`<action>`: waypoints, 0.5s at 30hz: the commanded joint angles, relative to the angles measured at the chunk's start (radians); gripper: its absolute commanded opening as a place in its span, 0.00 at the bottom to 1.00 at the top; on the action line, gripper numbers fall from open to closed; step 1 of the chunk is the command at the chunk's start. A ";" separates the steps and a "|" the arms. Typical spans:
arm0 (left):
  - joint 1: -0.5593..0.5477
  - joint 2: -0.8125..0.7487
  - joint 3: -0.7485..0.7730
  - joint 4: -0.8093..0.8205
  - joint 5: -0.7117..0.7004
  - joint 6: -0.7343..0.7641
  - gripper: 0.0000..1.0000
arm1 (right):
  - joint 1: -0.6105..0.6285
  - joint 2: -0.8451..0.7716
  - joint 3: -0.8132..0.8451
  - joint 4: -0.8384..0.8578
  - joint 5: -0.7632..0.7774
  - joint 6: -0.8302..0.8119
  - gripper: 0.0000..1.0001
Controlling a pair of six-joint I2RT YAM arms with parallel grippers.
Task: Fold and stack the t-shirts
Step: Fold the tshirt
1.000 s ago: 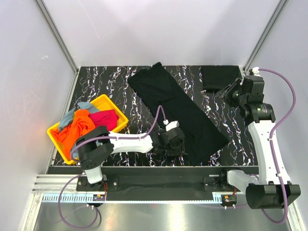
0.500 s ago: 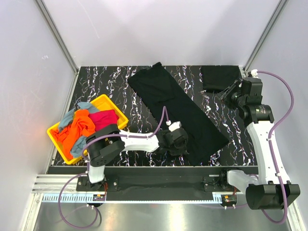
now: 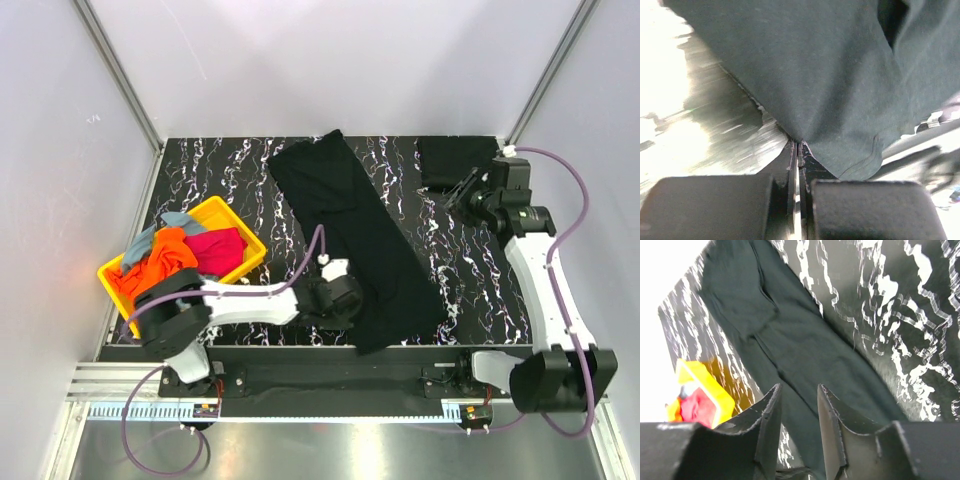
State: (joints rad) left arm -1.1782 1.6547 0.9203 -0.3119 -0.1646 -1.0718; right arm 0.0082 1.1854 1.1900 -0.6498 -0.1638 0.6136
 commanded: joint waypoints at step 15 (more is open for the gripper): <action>0.311 -0.378 0.012 -0.332 -0.081 0.295 0.51 | 0.164 0.466 0.008 0.191 -0.227 -0.101 0.52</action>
State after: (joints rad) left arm -0.9489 1.3197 0.8146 -0.6491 -0.2535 -0.9043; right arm 0.1497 1.6238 1.1358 -0.5396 -0.3595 0.5381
